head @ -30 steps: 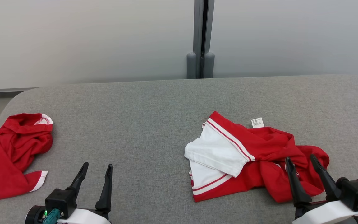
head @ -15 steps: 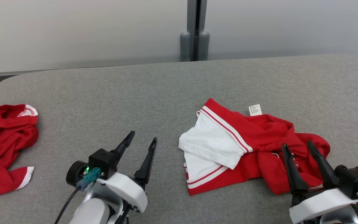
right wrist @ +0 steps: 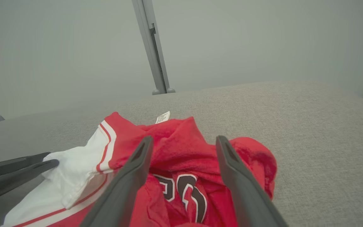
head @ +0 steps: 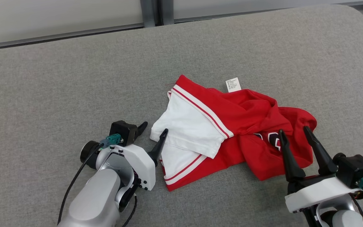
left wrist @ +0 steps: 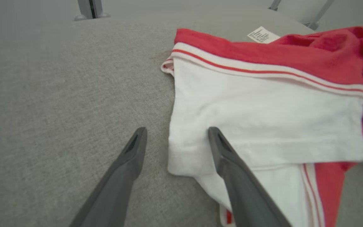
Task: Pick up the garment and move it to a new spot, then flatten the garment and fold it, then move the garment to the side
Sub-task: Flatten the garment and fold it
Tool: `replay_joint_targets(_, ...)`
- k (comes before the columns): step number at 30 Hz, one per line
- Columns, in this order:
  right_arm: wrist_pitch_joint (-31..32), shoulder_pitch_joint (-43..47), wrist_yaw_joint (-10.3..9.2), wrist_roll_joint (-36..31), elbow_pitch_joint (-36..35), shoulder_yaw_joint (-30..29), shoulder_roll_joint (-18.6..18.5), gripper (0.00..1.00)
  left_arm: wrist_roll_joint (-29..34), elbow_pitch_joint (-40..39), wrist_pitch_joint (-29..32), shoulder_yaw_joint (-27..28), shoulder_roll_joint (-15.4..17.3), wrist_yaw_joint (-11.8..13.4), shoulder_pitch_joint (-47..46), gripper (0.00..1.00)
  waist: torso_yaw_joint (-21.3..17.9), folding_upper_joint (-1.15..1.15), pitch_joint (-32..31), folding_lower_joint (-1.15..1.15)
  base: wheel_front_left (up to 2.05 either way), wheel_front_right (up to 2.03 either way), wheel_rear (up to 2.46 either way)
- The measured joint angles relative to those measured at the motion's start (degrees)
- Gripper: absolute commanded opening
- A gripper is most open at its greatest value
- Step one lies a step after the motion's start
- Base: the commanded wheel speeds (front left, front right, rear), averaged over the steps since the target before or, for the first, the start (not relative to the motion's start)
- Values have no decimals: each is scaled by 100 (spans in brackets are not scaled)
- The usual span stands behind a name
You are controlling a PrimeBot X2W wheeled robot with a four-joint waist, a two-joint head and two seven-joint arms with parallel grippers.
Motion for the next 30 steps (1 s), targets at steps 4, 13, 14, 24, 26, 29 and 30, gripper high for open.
replay_joint_targets(4, -67, -26, 0, 32, 99, -51, 20, 100, -202, 245, -38, -81, -18, -18, -152, 0, -65, 0, 135, 0, 0, 0, 0)
replay_joint_targets(13, -129, -131, 0, 54, 181, -182, 60, 100, -386, -102, -728, -210, 196, -27, -338, 0, 106, 0, 108, 0, 0, 0, 0)
replay_joint_targets(14, -129, -131, 0, 55, 186, -226, 60, 100, -381, -194, -801, -178, 222, 18, -338, 0, 135, 0, 98, 0, 0, 0, 0)
replay_joint_targets(24, -59, -49, 0, 37, 178, -587, 81, 100, -569, -1308, -848, 197, 621, 444, 162, 0, 425, 0, -18, 0, 0, 0, 0)
replay_joint_targets(26, -41, -48, 0, 37, 176, -605, 92, 100, -613, -1562, -762, 289, 743, 597, 358, 0, 459, 0, -52, 0, 0, 0, 0)
replay_joint_targets(29, -24, -25, 0, 37, 194, -649, 110, 100, -809, -1993, -659, 512, 922, 891, 961, 0, 501, 0, -110, 0, 0, 0, 0)
replay_joint_targets(30, -24, -19, 0, 37, 199, -675, 111, 100, -857, -2081, -634, 566, 961, 967, 1118, 0, 518, 0, -114, 0, 0, 0, 0)
